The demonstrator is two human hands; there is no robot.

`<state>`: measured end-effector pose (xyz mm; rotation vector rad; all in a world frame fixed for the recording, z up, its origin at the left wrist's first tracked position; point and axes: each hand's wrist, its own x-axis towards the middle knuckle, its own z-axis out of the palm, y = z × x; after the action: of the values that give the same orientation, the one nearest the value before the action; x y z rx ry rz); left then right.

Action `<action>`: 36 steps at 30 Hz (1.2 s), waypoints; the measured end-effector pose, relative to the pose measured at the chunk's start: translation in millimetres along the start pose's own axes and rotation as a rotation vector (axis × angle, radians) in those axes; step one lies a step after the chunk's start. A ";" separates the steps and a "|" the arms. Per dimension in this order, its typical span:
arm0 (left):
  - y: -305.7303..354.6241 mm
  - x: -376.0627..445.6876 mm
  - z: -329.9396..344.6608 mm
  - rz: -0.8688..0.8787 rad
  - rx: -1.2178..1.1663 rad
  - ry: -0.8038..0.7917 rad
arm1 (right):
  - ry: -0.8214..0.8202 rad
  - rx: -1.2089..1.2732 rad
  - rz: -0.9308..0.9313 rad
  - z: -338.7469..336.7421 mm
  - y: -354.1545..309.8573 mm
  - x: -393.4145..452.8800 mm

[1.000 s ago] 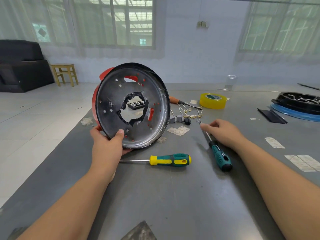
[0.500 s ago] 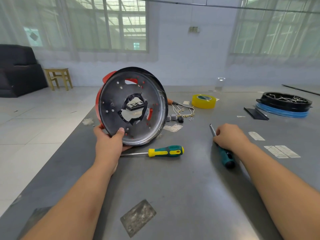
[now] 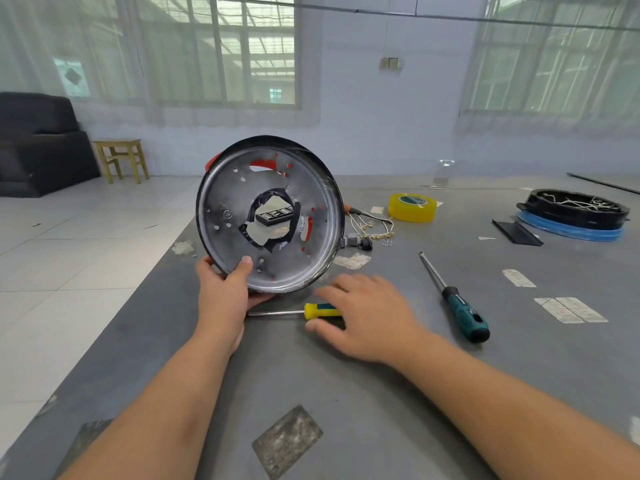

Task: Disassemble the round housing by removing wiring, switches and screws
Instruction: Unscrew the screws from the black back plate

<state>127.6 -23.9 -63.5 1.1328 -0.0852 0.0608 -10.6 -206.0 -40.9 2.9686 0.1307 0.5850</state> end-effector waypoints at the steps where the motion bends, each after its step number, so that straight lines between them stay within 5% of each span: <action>1: 0.6 -0.6 -0.1 0.003 -0.001 0.006 | -0.040 -0.002 -0.012 3.3 -6.1 0.3; 5: 2.9 -3.5 -0.7 0.011 -0.016 0.033 | -0.068 -0.036 0.014 1.6 -4.5 -1.7; 14: 3.7 -2.3 0.0 -0.011 -0.023 0.049 | -0.121 -0.197 0.561 -13.3 35.8 -21.4; 19: 4.2 -5.4 1.5 0.001 0.018 0.017 | -0.214 -0.253 0.674 -12.2 42.6 -14.3; 22: 4.5 -5.5 0.8 -0.005 0.009 0.006 | -0.122 -0.380 0.600 -10.7 36.1 -14.0; 27: 6.1 -3.1 -1.8 -0.043 0.044 0.023 | 0.284 -0.277 0.248 -0.5 3.5 -6.0; 36: 12.9 -6.4 -0.2 -0.156 0.079 -0.069 | 0.184 -0.175 -0.051 11.4 -17.3 9.7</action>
<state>120.1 -18.3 -52.5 1.2168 -0.0559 -0.1147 1.6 -188.9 -49.9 2.7317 0.1612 0.8176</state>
